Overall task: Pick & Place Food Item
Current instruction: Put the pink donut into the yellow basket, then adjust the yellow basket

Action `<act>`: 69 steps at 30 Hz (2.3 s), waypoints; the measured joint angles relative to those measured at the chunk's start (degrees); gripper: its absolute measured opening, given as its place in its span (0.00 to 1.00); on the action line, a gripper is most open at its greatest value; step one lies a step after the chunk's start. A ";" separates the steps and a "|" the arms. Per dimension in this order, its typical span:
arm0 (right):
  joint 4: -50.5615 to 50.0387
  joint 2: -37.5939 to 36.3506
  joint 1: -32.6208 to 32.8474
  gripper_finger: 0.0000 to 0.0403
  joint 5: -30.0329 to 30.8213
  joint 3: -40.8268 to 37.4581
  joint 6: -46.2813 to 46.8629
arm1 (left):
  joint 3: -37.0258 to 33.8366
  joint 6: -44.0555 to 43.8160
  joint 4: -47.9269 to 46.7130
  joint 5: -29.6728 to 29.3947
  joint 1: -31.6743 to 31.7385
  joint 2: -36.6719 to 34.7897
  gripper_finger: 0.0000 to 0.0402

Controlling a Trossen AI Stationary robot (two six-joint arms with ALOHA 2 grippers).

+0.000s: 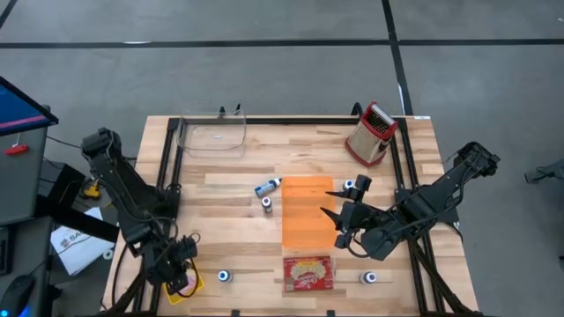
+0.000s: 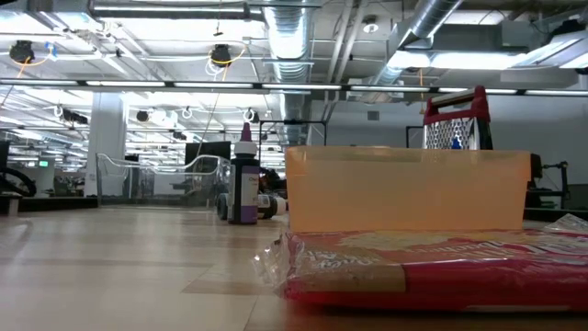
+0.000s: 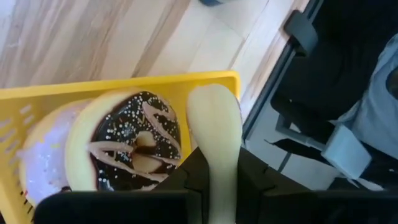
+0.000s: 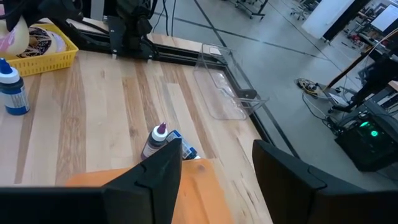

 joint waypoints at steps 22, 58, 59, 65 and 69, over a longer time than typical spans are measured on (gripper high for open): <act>0.00 -0.01 0.26 0.47 -0.15 0.00 1.49 | 0.00 -3.48 1.33 -6.90 -5.08 3.15 0.36; -0.13 -0.02 0.26 0.47 -0.11 0.00 1.64 | 0.00 4.07 -2.01 -10.64 6.35 4.64 0.05; -0.30 -0.02 0.26 0.47 -0.11 0.00 1.62 | 0.00 4.24 -1.20 -10.07 6.64 5.16 0.03; -0.50 -0.02 0.26 0.47 -0.03 0.00 1.27 | 0.00 4.45 4.61 -6.87 7.49 8.81 0.00; -0.70 -0.02 0.26 0.47 0.00 0.02 1.27 | 0.00 4.43 7.95 -3.83 7.49 11.64 0.00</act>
